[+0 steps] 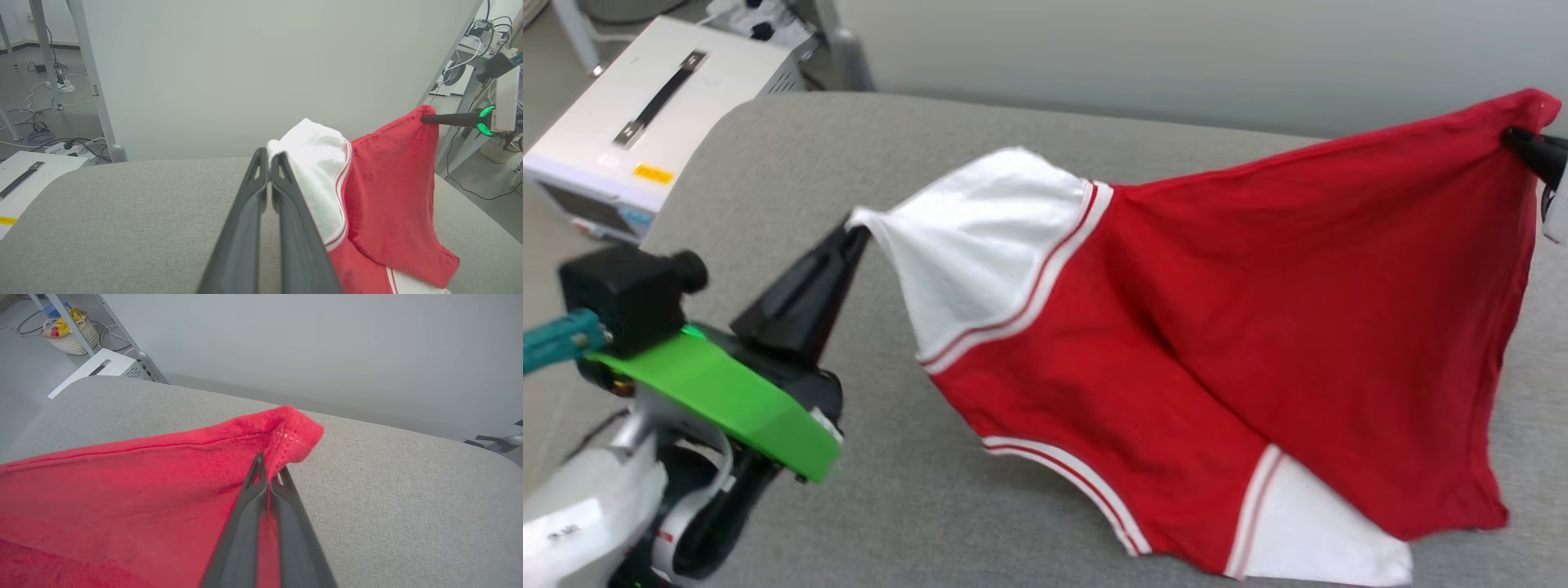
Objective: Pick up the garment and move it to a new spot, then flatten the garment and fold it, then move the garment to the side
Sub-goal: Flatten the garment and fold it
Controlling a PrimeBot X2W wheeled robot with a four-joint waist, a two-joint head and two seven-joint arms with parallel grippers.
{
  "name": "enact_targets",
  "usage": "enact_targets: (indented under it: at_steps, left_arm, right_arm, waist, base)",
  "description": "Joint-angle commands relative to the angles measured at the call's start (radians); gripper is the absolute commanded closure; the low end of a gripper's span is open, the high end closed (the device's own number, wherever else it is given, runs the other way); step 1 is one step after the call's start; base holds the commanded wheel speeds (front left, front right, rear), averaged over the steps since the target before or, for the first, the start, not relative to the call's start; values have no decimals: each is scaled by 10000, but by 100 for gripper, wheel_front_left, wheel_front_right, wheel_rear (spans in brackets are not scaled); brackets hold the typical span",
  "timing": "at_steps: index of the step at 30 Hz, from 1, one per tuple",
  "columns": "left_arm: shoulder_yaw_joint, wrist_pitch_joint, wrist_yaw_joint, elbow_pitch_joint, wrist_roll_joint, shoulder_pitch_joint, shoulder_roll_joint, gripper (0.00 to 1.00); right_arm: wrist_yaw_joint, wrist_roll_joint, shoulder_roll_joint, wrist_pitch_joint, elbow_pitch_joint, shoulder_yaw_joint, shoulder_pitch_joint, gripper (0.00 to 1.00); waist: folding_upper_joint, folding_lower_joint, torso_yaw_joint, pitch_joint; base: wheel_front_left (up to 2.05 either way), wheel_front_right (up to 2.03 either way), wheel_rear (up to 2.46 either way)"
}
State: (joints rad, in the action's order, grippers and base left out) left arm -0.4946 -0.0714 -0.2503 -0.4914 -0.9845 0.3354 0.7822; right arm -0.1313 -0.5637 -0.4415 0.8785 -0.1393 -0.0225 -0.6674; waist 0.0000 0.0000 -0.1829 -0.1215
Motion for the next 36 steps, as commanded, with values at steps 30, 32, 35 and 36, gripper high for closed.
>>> enact_targets:
  at_steps: [30,32,35,36]
  left_arm:
    - [1812,-1247,628,1912,715,6957,893,100]
    - [1700,-1456,952,2460,867,7713,974,100]
    - [1470,-1710,1502,3428,1223,8997,1024,100]
    - [1367,-1780,1728,3847,1386,9576,983,100]
  right_arm:
    - [6,208,221,-1757,2481,-249,-2370,100]
    - [6,405,222,-2112,2170,-188,-2861,100]
    - [6,712,226,-2644,1545,-50,-3657,100]
    - [6,798,265,-2847,1264,-60,-4014,100]
  waist:
    - [0,0,2932,-1972]
    - [0,0,3007,-2429]
    - [0,0,3103,-3066]
    - [0,0,3126,-3342]
  base:
    - [0,0,0]
    - [0,0,0]
    - [0,0,0]
    - [0,0,0]
